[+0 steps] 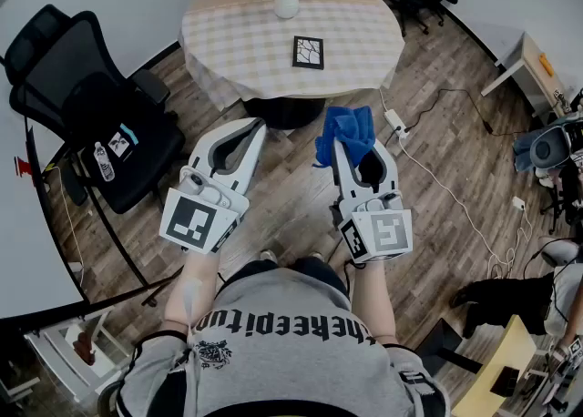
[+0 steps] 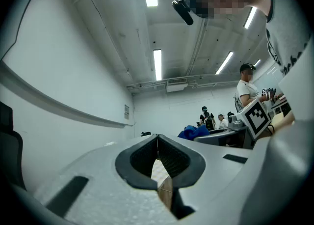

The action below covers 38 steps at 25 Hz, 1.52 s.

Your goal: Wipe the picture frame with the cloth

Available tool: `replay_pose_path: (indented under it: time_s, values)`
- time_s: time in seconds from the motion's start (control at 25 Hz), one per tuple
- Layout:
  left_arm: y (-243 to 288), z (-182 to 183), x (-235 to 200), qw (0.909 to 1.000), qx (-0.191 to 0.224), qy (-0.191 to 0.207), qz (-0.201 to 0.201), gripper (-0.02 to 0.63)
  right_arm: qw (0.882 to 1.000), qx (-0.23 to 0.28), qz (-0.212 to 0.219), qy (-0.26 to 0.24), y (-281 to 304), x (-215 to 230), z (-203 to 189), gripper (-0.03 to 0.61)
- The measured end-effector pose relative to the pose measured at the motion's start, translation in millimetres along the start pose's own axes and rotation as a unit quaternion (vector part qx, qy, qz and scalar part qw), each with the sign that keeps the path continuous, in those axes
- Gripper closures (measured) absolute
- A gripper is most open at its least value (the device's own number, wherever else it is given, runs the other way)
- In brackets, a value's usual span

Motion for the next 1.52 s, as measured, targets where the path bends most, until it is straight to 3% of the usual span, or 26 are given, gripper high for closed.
replay_pose_path:
  time_s: [0.56, 0.92, 1.52]
  values:
    - [-7, 3, -6, 0.9999, 0.005, 0.003, -0.01, 0.597, 1.0, 0.005, -0.007, -0.005, 1, -12, 3, 0.433]
    - [3, -7, -12, 0.9996, 0.008, -0.016, -0.02, 0.597, 1.0, 0.0, -0.009, -0.02, 7, -12, -6, 0.433]
    - [67, -25, -67, 1.0, 0.003, 0.0, 0.009, 0.598, 1.0, 0.01, 0.024, 0.006, 95, 29, -9, 0.433]
Point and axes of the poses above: the fingertips, and each gripper's own axes: y forward along the fingers, x to its right, z out of its top, the point moved 1 cm from there along -y, backward along the fingers, and after that the axes turned 14 degrees about -z, right-handed, at the moved point
